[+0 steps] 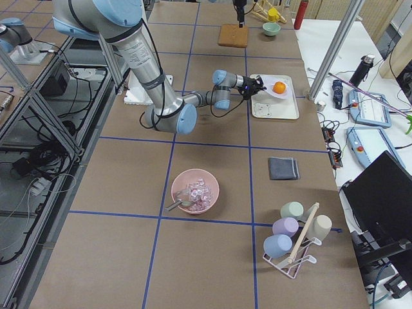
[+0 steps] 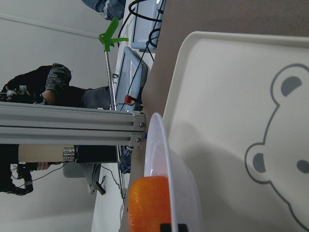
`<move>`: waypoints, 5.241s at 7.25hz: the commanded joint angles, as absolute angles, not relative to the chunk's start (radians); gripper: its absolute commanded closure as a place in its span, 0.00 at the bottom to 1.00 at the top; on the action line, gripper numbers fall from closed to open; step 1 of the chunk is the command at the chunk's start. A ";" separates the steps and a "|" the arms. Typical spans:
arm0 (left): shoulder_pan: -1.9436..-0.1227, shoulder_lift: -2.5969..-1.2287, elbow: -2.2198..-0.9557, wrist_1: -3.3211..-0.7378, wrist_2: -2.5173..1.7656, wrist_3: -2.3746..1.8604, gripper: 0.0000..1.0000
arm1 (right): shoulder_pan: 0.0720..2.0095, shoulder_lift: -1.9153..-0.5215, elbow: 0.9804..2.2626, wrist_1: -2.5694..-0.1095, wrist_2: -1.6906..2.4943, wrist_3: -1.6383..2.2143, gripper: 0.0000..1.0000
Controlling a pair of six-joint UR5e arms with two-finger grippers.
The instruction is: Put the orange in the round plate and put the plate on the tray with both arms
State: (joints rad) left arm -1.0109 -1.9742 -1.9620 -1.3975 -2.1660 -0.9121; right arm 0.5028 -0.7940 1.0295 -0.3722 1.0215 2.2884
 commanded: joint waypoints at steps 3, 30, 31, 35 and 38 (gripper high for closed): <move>-1.017 -1.974 -1.962 -1.396 -2.166 -0.913 0.02 | 0.482 -0.920 1.199 -0.370 1.022 2.278 0.00; -1.453 -1.749 -1.655 -1.495 -2.309 0.074 0.02 | 1.341 -1.529 1.783 -1.414 2.349 0.209 0.00; -1.453 -1.749 -1.651 -1.496 -2.310 0.071 0.02 | 1.354 -1.531 1.784 -1.416 2.352 0.206 0.00; -1.453 -1.749 -1.658 -1.496 -2.310 0.044 0.02 | 1.422 -1.528 1.782 -1.515 2.376 0.107 0.00; -1.453 -1.750 -1.667 -1.496 -2.310 0.043 0.02 | 1.431 -1.523 1.784 -1.563 2.364 0.046 0.00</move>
State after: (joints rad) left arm -1.4527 -1.7497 -1.6616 -1.4956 -2.3102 0.0442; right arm 1.4315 -1.5260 1.7838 -1.5545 2.3705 0.0587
